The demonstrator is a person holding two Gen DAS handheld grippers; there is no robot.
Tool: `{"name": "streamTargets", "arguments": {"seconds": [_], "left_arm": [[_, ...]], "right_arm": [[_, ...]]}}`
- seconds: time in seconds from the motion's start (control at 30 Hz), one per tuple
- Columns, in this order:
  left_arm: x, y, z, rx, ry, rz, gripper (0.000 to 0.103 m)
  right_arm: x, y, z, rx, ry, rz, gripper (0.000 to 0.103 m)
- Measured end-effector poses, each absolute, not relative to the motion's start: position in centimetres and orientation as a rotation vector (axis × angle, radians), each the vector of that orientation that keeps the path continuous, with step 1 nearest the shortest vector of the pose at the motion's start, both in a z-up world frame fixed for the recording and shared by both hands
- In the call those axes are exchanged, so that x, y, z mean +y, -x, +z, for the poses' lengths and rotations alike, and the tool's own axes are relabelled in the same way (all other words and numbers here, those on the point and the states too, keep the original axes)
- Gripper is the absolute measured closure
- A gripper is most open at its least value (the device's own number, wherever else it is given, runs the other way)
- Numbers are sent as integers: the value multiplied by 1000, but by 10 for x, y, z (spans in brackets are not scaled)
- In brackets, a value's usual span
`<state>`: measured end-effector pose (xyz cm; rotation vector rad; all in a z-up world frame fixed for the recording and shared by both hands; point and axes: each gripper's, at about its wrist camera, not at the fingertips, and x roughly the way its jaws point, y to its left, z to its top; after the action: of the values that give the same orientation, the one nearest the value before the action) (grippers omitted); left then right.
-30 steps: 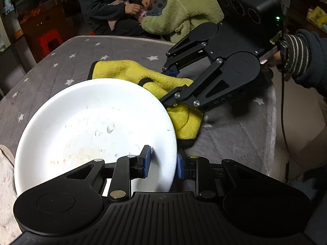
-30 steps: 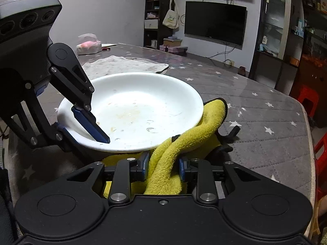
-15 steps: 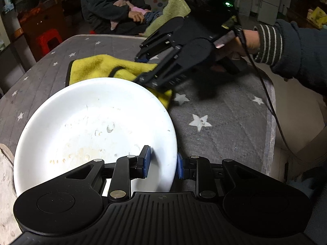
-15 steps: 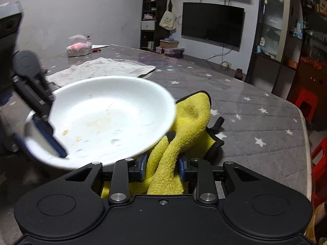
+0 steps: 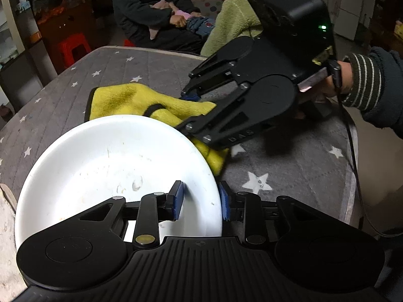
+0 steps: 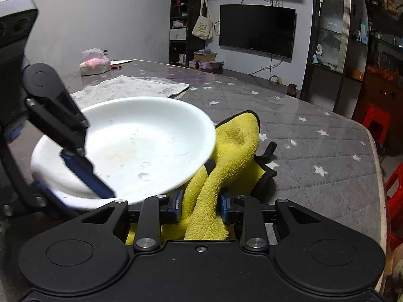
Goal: Clean bowl
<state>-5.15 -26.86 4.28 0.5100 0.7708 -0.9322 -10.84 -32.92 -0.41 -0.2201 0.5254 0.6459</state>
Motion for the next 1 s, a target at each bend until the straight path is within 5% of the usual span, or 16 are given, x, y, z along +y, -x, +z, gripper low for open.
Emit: {"name": "streamTargets", "arguments": {"seconds": [0.43, 1.0], "left_arm": [[-241, 62, 40, 790, -555, -1035, 76], [-245, 59, 36, 813, -535, -1023, 75]], "right_arm": [[-320, 154, 0, 532, 263, 687, 73], [-334, 80, -4, 518, 237, 707, 73]]}}
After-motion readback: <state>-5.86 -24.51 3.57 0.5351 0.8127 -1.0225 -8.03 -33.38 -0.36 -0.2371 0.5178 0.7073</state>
